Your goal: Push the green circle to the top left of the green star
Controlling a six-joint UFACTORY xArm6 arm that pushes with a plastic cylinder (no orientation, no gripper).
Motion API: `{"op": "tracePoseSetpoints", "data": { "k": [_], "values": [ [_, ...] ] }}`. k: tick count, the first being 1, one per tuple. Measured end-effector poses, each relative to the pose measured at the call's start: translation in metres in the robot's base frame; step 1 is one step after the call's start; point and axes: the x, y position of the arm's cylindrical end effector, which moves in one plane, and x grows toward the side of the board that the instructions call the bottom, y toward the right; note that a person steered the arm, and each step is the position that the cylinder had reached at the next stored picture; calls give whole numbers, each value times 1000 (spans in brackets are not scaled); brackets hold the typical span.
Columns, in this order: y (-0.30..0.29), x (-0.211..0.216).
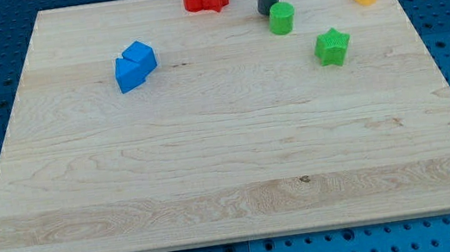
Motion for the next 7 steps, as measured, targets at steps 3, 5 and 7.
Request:
{"op": "tracePoseSetpoints", "data": {
  "k": [3,5,7],
  "values": [
    [11,38],
    [25,39],
    [65,57]
  ]
}}
